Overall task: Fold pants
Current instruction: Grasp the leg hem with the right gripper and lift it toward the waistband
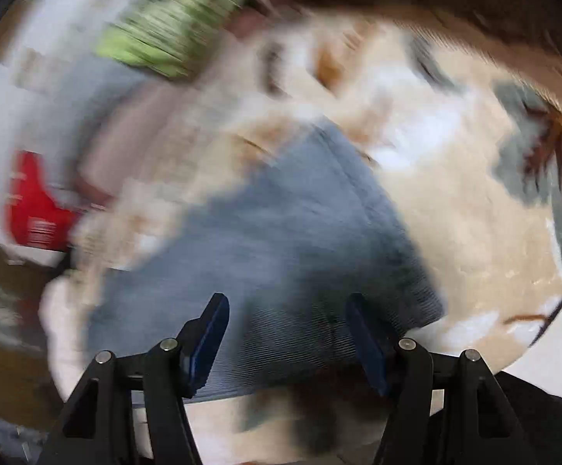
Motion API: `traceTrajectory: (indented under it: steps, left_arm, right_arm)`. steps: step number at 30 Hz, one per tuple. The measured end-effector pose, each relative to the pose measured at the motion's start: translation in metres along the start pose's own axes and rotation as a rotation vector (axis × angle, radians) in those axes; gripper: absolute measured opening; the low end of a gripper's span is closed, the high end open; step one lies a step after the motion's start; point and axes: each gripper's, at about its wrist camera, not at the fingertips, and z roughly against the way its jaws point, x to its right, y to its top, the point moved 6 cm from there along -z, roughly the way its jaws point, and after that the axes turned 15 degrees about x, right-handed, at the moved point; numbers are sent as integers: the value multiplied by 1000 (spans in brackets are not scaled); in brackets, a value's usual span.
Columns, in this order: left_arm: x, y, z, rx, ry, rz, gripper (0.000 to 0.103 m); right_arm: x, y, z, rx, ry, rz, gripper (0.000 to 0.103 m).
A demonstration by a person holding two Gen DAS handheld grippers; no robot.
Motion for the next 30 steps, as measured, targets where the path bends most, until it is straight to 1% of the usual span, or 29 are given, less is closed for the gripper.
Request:
traceTrajectory:
  steps: [2,3,5,6,7,8,9,10,11,13,14,15,16,19,21,22,23,24,26,27,28,30]
  left_arm:
    - [0,0,-1,0,1,1,100]
    - [0,0,-2,-3,5,0,100]
    - [1,0,-1,-3,8,-4,100]
    - [1,0,-2,-3,7,-3,100]
    - [0,0,-2,-5,5,-3,100]
    - [0,0,-1,-6,5,-3,100]
    - [0,0,-1,-9,6,-2,100]
    - [1,0,-1,-12,7,-3,100]
    - [0,0,-1,-14,7,-3,100]
    - [1,1,0,-15,10,6,100]
    - [1,1,0,-16,10,9,100]
    - [1,2,1,-15,10,12,100]
    - [1,3,2,-11,6,20,100]
    - [1,0,-1,-26,5,14,100]
    - [2,-1,-1,-25,9,-1,100]
    - [3,-1,-1,-25,10,-10,100]
    - [3,-1,-1,-28,10,-13,100]
    - [3,-1,-1,-31,10,-15,100]
    - [2,1,1,-28,14,-12,100]
    - [1,3,1,-26,15,-6,100]
    - [1,5,2,-25,15,3,100]
    - [1,11,6,-5,8,19,100]
  right_arm:
    - [-10,7,13,19,33,0,66]
    - [-18,12,24,47,66,7,66]
    - [-28,18,34,83,92,37,66]
    - [-29,19,32,90,96,51,69]
    - [-26,19,27,86,86,55,72]
    - [-15,15,12,53,43,43,77]
    - [0,8,-5,-9,-1,8,77]
    - [6,7,-7,-13,9,-17,77]
    - [3,12,-1,17,17,-25,76]
    - [-14,22,11,19,60,-3,76]
    - [-24,29,18,42,85,20,76]
    - [-33,37,20,61,86,50,76]
    - [-39,43,17,60,85,67,76]
    - [-47,68,-7,44,95,50,76]
    - [-43,81,-46,5,78,42,76]
    - [-34,86,-69,-9,43,29,76]
    - [-26,87,-89,-39,36,23,77]
    - [-21,91,-93,-28,62,4,77]
    - [-24,96,-83,-6,81,-23,77]
    - [-33,98,-69,12,121,2,77]
    - [-38,98,-60,30,137,18,77]
    - [-39,93,-29,66,151,33,77]
